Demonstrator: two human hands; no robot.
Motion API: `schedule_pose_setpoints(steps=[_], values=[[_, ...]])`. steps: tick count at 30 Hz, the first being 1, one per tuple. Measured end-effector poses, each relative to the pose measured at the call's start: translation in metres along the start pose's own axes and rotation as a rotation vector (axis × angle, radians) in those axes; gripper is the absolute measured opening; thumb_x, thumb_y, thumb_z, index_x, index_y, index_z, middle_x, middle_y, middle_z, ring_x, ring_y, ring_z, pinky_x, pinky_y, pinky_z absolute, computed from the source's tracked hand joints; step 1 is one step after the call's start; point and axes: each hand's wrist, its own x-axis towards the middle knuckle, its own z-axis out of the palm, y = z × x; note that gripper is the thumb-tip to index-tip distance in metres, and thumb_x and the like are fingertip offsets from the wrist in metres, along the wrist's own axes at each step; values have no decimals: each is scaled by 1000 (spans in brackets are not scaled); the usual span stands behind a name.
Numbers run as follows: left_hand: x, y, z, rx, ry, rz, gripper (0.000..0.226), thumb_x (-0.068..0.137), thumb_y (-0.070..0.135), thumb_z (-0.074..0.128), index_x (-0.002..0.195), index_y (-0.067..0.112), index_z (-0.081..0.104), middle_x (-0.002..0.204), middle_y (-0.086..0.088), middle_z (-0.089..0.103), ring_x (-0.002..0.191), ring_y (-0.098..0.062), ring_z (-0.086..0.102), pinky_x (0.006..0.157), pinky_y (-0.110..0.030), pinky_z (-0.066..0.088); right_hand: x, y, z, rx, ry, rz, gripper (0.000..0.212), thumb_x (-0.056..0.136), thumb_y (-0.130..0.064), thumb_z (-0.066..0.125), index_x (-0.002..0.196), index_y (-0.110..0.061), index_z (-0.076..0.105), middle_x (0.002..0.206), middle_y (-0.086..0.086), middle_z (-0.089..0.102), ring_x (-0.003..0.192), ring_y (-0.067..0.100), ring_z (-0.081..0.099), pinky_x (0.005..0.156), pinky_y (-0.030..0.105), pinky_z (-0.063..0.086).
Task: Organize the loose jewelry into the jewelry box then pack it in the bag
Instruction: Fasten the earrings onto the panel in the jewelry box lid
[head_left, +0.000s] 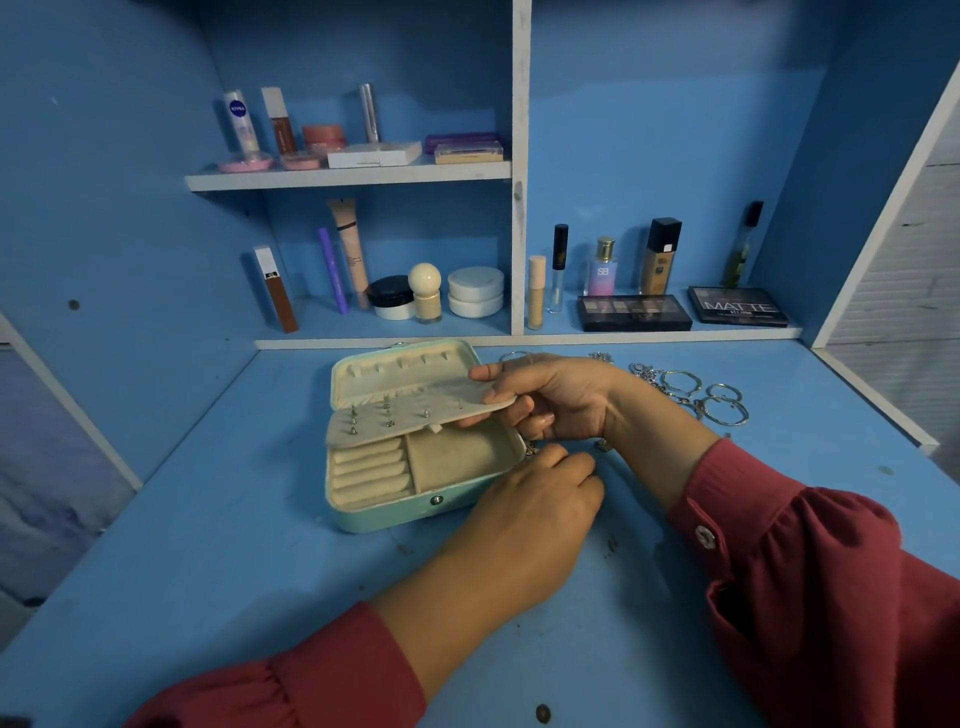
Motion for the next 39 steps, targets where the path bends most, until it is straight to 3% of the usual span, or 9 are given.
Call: schedule_pose_setpoints(steps=[8, 17, 21, 25, 27, 29, 32, 34, 39], values=[[7, 6, -3, 34, 83, -86, 28, 60, 11, 81, 63, 19, 55, 68, 0, 50, 66, -18, 51, 56, -28, 44, 0, 0, 1, -9, -5, -7, 32, 80, 2, 50, 99, -21, 37, 81, 12, 73, 39, 0, 35, 39, 12, 14], [13, 18, -12, 74, 49, -170, 42, 28, 11, 85, 59, 19, 57, 62, 0, 55, 52, -14, 54, 43, -22, 37, 0, 0, 1, -8, 10, -4, 38, 73, 0, 54, 99, -21, 37, 81, 12, 73, 38, 1, 34, 39, 12, 14], [6, 11, -10, 53, 180, -189, 39, 43, 8, 88, 64, 16, 56, 67, -4, 55, 58, -18, 56, 48, -25, 41, 1, 1, -2, -3, 8, -7, 44, 73, 1, 57, 105, -20, 35, 82, 14, 73, 40, 2, 35, 39, 13, 17], [-1, -4, -23, -45, 339, -227, 16, 68, 8, 76, 75, 11, 62, 78, -7, 60, 70, -23, 61, 57, -34, 50, 14, 6, -15, 19, 10, -13, 60, 54, -2, 84, 103, -17, 52, 86, 10, 66, 64, 10, 42, 61, 19, 24], [-3, -14, -40, -238, 454, -343, 7, 81, 16, 57, 81, 11, 61, 81, -2, 59, 71, -16, 56, 62, -33, 46, 12, 5, -13, -16, -13, -20, 43, 57, -3, 81, 93, -15, 62, 76, 5, 56, 62, 11, 41, 58, 20, 27], [-3, -26, -61, -408, 510, -488, 6, 84, 13, 58, 82, 16, 63, 78, 8, 55, 66, -4, 48, 64, -23, 43, 5, 3, -7, -39, -45, -24, 18, 72, 1, 62, 77, -15, 66, 60, -3, 55, 45, 1, 39, 44, 13, 19], [-2, -46, -88, -591, 449, -706, 27, 83, 6, 66, 75, 31, 61, 72, 16, 59, 62, 2, 52, 67, -17, 45, 0, 1, -3, 17, -52, 4, 35, 77, 3, 51, 106, -17, 49, 66, 1, 65, 40, 0, 37, 38, 9, 17], [-1, -59, -98, -623, 356, -742, 26, 83, 7, 69, 73, 30, 63, 68, 17, 61, 60, 6, 54, 66, -15, 44, 3, 2, -4, 12, -44, 8, 55, 73, 1, 53, 119, -20, 33, 73, 7, 70, 40, 0, 37, 38, 10, 17], [0, -75, -105, -645, 203, -770, 24, 80, 2, 72, 72, 24, 68, 77, 1, 70, 70, -8, 60, 71, -21, 48, 2, 0, -2, 17, -23, 7, 49, 73, 2, 54, 112, -20, 33, 79, 14, 72, 39, 1, 36, 38, 11, 17]])
